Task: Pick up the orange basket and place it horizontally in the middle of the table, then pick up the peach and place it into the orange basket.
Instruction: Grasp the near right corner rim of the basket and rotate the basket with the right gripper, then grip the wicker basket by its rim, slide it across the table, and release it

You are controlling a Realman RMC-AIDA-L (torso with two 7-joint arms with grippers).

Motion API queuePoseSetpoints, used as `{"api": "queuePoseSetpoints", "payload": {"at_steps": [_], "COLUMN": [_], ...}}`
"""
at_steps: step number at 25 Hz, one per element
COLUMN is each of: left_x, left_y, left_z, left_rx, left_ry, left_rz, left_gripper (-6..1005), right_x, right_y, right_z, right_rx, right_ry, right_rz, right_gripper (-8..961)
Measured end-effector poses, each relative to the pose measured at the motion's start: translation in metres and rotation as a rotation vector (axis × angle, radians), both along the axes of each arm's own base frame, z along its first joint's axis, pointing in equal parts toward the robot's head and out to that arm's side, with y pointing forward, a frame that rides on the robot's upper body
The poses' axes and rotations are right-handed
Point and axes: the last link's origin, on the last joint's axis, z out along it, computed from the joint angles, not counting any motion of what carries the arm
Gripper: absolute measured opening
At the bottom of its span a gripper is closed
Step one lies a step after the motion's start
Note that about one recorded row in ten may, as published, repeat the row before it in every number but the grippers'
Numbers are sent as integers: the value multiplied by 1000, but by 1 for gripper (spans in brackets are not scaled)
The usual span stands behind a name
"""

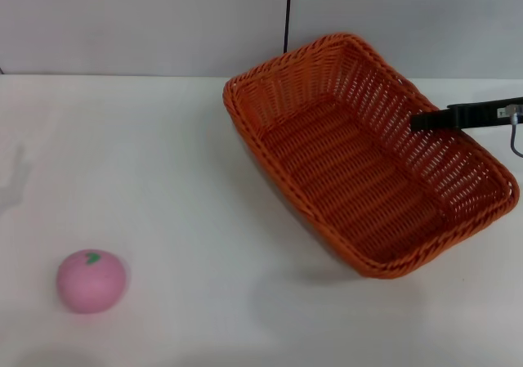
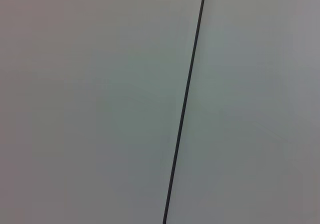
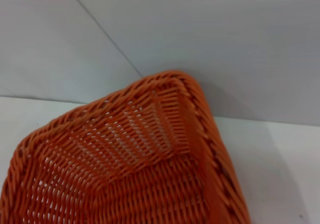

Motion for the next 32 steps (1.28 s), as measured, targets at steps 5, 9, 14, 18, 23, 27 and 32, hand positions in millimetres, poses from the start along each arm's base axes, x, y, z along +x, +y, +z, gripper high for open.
{"api": "queuePoseSetpoints", "payload": {"at_steps": [5, 9, 14, 18, 23, 27, 32], "left_x": [-1, -2, -3, -4, -6, -5, 4], "left_y": [0, -1, -3, -5, -12, -15, -20], "left_z": [0, 0, 1, 1, 2, 1, -3], "left_rx": [-4, -4, -4, -4, 5, 10, -11], "left_ry": [-1, 0, 5, 9, 6, 6, 14], "left_rz": [4, 9, 12, 17, 25, 16, -43], "left_gripper": [813, 813, 812, 813, 813, 812, 813], "right_x": [-6, -10, -23, -39, -51, -56, -59], "right_y": [-1, -5, -9, -15, -16, -17, -15], "right_z": [-3, -5, 1, 2, 2, -1, 2], "right_rx": [5, 11, 19, 6, -37, -94, -132], "right_ry": [-47, -91, -141, -144, -178, -224, -293], "right_rz": [131, 256, 451, 697, 863, 950, 1052], "right_gripper": [282, 148, 148, 148, 149, 149, 149]}}
